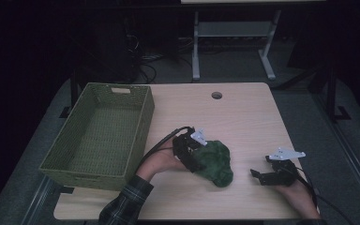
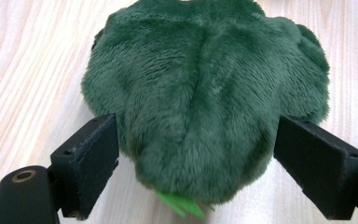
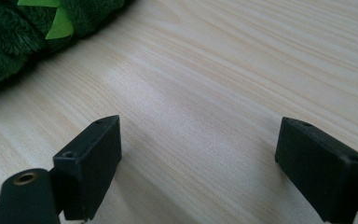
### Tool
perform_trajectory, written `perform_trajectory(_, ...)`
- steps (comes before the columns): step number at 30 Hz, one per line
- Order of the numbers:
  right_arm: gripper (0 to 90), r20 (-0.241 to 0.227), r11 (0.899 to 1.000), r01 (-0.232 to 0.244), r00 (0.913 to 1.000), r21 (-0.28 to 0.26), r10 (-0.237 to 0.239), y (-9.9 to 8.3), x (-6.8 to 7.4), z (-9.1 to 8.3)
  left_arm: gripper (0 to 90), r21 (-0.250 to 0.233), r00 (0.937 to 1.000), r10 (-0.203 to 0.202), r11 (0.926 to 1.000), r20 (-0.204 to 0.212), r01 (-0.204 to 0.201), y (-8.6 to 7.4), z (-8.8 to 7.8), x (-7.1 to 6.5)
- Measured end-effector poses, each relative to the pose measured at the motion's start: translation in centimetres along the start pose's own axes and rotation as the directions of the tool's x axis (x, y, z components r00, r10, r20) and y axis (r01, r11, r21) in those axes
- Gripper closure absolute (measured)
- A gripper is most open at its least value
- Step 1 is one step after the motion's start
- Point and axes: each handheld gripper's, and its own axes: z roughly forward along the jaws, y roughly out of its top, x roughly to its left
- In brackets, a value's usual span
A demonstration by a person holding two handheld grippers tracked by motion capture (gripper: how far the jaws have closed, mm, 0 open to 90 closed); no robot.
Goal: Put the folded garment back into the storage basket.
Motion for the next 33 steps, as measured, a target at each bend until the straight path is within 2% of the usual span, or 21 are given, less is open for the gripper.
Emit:
perform_trajectory(5, 14.8, 0.003, 1.000, 0.000, 1.0000, -0.002, 0.000, 0.0, 0.0, 0.0, 13.2, 0.016, 0.9996, 0.013, 0.9998, 0.026, -0.013, 0.1, 1.1, 0.1)
perform_trajectory(6, 15.0, 0.004, 1.000, 0.000, 1.0000, -0.003, 0.000, 0.0, 0.0, 0.0, 13.2, 0.032, 0.9992, 0.017, 0.9993, 0.035, -0.018, 0.1, 1.6, 0.1)
perform_trajectory(10, 15.0, 0.004, 1.000, 0.000, 1.0000, -0.003, 0.000, 0.0, 0.0, 0.0, 12.9, 0.050, 0.9988, 0.021, 0.9985, 0.044, -0.023, 0.1, 2.2, 0.1)
perform_trajectory(19, 15.2, 0.005, 1.000, 0.001, 1.0000, -0.004, -0.001, 0.0, 0.0, 0.0, 12.6, 0.057, 0.9979, -0.002, 0.9984, 0.064, -0.002, -0.2, 3.5, 0.4)
perform_trajectory(22, 15.4, 0.006, 1.000, 0.003, 1.0000, -0.004, -0.003, 0.0, -0.1, 0.0, 12.4, 0.064, 0.9983, -0.001, 0.9979, 0.058, -0.003, -0.3, 3.9, 0.4)
perform_trajectory(24, 15.4, 0.007, 1.000, 0.000, 1.0000, -0.004, 0.000, 0.0, 0.0, 0.0, 12.1, 0.089, 0.9991, 0.008, 0.9960, 0.042, -0.012, -0.3, 4.4, 0.2)
perform_trajectory(28, 15.4, 0.007, 1.000, 0.000, 1.0000, -0.004, 0.000, 0.0, 0.0, 0.0, 11.8, 0.110, 0.9994, 0.009, 0.9938, 0.034, -0.013, -0.1, 4.7, 0.0)
perform_trajectory(33, 15.4, 0.007, 1.000, -0.001, 1.0000, -0.003, 0.001, 0.0, 0.0, 0.0, 13.4, 0.129, 0.9995, 0.030, 0.9911, 0.014, -0.031, -0.1, 4.9, -0.2)
